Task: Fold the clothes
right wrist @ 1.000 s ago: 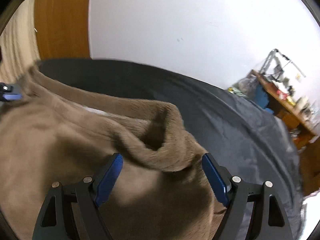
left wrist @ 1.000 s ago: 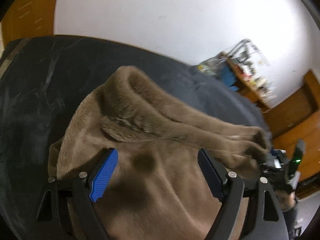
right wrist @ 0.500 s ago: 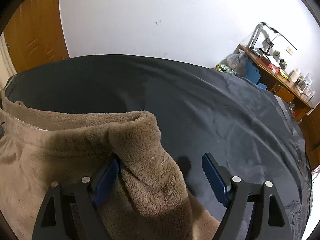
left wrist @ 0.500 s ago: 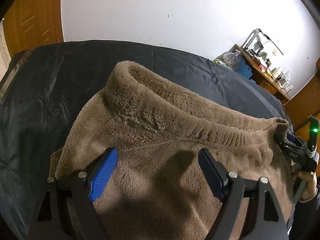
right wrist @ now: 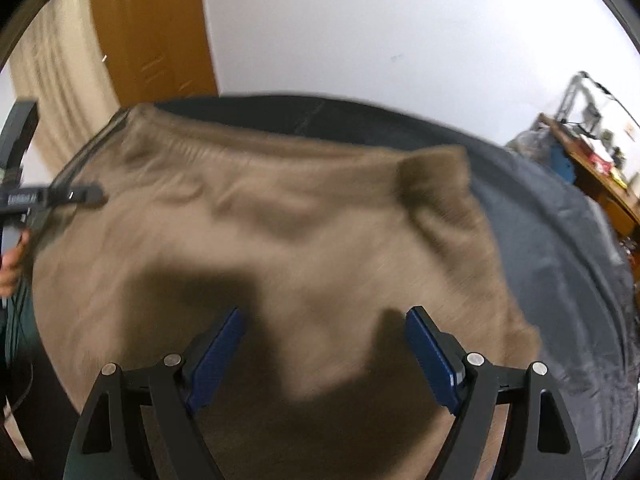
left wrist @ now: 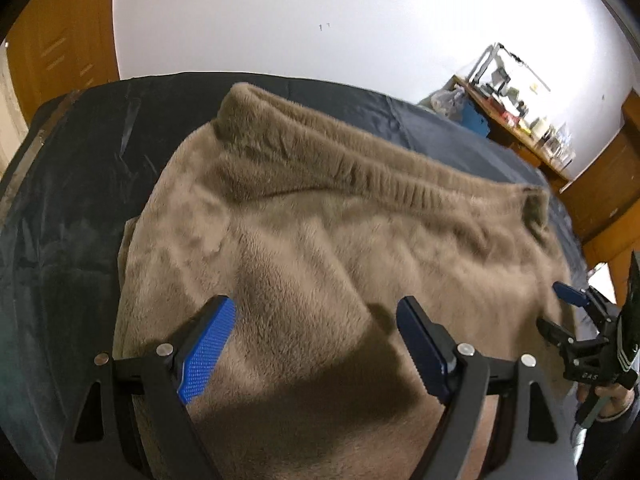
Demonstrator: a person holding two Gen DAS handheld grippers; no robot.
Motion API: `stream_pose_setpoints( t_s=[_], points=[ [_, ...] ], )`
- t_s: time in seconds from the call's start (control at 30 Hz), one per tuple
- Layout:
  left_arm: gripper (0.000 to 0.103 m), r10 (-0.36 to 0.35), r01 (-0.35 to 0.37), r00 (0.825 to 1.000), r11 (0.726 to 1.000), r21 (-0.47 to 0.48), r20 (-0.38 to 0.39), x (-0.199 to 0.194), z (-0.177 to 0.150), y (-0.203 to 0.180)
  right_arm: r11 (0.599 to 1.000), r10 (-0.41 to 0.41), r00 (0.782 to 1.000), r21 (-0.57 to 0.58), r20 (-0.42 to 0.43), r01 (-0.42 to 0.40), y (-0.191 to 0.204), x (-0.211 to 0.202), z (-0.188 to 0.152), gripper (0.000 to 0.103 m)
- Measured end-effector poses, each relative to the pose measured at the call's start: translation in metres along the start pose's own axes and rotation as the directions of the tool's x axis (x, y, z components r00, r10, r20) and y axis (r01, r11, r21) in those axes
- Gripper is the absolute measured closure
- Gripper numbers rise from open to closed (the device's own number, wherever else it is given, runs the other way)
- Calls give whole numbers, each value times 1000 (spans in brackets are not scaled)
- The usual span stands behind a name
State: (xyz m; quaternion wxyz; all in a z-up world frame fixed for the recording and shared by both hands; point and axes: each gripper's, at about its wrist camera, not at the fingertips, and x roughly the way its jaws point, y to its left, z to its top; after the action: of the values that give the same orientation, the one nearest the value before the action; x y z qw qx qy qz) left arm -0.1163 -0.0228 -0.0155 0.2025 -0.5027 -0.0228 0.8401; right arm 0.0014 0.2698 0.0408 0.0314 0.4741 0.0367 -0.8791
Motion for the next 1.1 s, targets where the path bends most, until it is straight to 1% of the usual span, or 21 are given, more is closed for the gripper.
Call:
stream_pose_setpoints(
  t_s=[0.03, 0.1, 0.17, 0.27, 0.3, 0.4, 0.47, 0.53, 0.6, 0.63, 0.7, 0.77, 0.83, 0.93, 1.1],
  points=[
    [17, 6, -6, 1000, 1000, 10, 5, 1, -2, 0, 1000, 5, 1000, -14, -10, -5, 5, 2, -6, 18],
    [17, 18, -19, 1000, 999, 31, 15, 3, -6, 1, 1000, -8, 1000, -23, -1, 8, 0, 11, -8, 17],
    [14, 24, -26, 999, 998, 55, 33, 4, -11, 3, 1000, 8, 1000, 4, 10, -8, -4, 12, -11, 15],
    [11, 28, -36, 997, 994, 100, 79, 7, -17, 1, 1000, 20, 999, 18, 37, -21, -8, 14, -16, 10],
    [8, 29, -40, 995, 993, 115, 93, 7, -19, 0, 1000, 21, 999, 18, 48, -22, -9, 14, -17, 10],
    [7, 52, -70, 992, 985, 157, 114, 10, -22, -6, 1000, 12, 997, 10, 74, -13, -7, 10, -22, 10],
    [7, 62, -78, 992, 985, 152, 111, 8, -23, -4, 1000, 6, 997, 19, 72, -7, -5, 9, -21, 10],
    [7, 83, -95, 992, 987, 126, 96, 2, -24, -4, 999, -5, 998, 34, 63, 3, -5, 7, -20, 10],
    [6, 115, -124, 990, 987, 106, 87, -10, -30, -8, 997, -36, 997, 70, 70, 31, -2, -2, -20, 10],
    [6, 115, -124, 990, 985, 117, 87, -16, -36, -13, 995, -48, 996, 85, 80, 42, 0, -9, -21, 10],
    [5, 110, -121, 990, 983, 140, 89, -28, -47, -22, 996, -37, 993, 87, 112, 27, 8, -23, -30, 10],
    [4, 79, -93, 993, 980, 176, 85, -34, -58, -34, 996, -24, 990, 88, 142, 12, 15, -36, -39, 10],
    [3, 88, -104, 992, 975, 196, 89, -31, -63, -42, 998, -1, 992, 56, 123, -6, 26, -34, -46, 10],
    [1, 116, -135, 988, 967, 217, 99, -23, -69, -51, 999, -35, 996, 9, 82, 35, 34, -23, -57, 9],
    [1, 68, -86, 993, 979, 185, 101, -15, -72, -36, 999, -38, 994, 22, 102, 36, 33, -19, -65, 9]
  ],
)
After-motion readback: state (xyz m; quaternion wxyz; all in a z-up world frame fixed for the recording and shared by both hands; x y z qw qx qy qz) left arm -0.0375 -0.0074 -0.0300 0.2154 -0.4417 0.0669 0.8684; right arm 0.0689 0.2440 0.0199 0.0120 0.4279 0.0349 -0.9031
